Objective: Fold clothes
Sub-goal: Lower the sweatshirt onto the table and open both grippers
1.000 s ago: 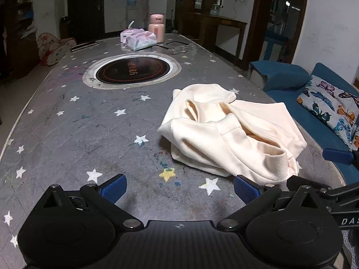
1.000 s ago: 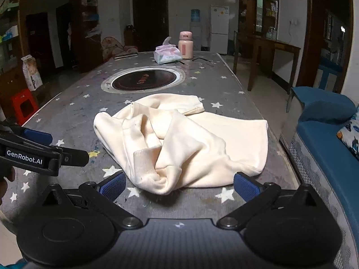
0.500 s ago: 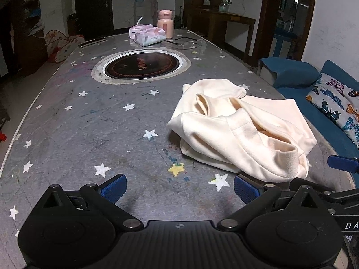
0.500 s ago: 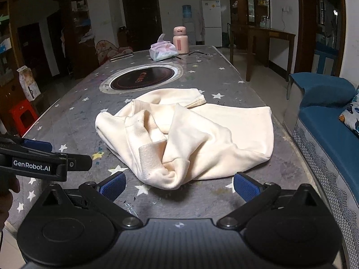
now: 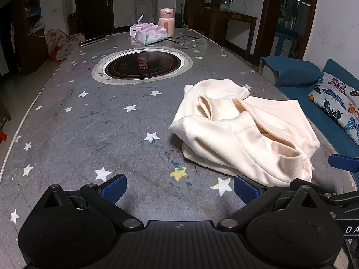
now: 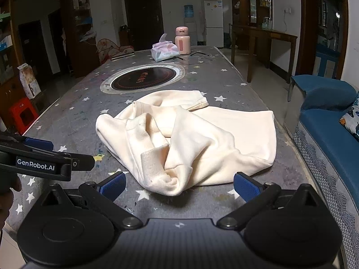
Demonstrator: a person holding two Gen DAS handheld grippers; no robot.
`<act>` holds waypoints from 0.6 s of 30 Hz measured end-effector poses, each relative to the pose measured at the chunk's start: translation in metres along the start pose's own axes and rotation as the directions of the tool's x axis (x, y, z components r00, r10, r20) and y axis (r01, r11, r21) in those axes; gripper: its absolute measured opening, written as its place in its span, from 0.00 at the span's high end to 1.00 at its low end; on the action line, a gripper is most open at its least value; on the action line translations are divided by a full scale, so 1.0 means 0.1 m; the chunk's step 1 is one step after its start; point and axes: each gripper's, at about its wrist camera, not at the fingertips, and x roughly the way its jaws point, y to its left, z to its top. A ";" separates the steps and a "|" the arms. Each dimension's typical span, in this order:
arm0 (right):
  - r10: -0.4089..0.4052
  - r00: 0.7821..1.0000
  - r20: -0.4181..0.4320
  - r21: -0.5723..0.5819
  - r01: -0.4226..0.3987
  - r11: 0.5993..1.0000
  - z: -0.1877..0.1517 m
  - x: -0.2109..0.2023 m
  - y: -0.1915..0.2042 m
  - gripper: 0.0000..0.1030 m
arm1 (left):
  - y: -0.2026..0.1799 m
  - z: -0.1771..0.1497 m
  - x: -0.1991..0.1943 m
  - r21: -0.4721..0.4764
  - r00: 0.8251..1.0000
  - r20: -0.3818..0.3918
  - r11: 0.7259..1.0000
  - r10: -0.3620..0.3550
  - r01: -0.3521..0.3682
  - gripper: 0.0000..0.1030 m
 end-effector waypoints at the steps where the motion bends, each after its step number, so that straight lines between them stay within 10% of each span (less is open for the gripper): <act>1: 0.001 1.000 0.000 -0.001 -0.001 1.000 0.00 0.00 0.00 0.00 | 0.01 0.01 0.01 -0.001 1.000 -0.001 1.000 0.001 -0.001 0.00; 18: 0.028 0.999 0.017 -0.045 -0.027 0.999 0.21 0.07 0.01 0.00 | 0.10 0.20 0.02 0.001 1.000 0.014 1.000 0.021 -0.021 0.00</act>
